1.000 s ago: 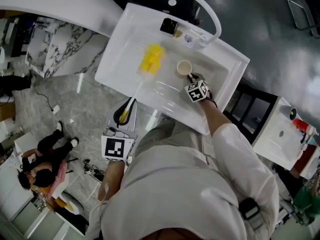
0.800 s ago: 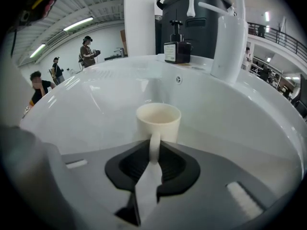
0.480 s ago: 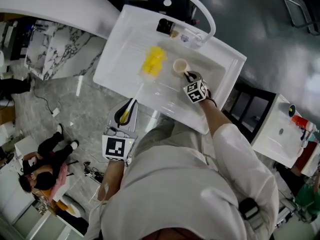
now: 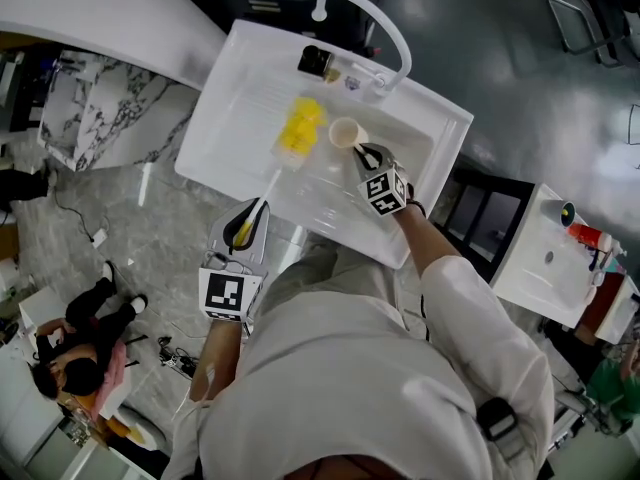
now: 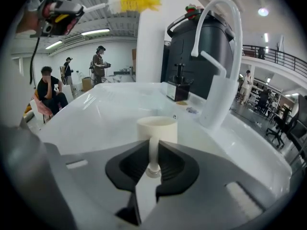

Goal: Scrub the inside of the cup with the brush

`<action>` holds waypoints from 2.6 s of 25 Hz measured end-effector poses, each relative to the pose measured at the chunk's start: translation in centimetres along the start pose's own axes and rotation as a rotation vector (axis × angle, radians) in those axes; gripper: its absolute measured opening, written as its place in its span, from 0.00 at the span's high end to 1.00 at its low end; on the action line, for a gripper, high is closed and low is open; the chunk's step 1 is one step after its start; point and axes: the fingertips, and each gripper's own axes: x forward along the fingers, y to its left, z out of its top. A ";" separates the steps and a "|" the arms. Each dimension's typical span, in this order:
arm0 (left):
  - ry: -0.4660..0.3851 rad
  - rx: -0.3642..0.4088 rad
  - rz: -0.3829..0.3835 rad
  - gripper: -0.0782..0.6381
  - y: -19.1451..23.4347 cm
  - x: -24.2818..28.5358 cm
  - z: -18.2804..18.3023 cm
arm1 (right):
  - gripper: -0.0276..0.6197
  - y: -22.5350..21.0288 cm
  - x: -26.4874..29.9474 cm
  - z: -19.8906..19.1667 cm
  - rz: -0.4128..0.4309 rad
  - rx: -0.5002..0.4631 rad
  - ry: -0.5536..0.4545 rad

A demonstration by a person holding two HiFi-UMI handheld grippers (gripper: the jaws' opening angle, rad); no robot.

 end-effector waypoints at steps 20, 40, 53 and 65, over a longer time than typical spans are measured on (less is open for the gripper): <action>-0.095 0.043 -0.146 0.83 -1.5 0.3 5.1 | 0.89 -3.9 -16.4 16.9 -0.179 -0.303 -0.301; -0.099 0.232 -0.304 0.83 -5.0 0.8 10.3 | 0.89 -5.4 -26.8 23.7 -0.369 -0.655 -0.282; 0.106 0.516 -0.323 0.83 -6.2 1.5 10.0 | 0.89 -3.2 -27.7 21.8 -0.357 -0.906 -0.130; 0.153 0.813 -0.274 0.83 -8.6 2.0 12.0 | 0.89 -1.4 -27.9 20.7 -0.335 -0.947 0.002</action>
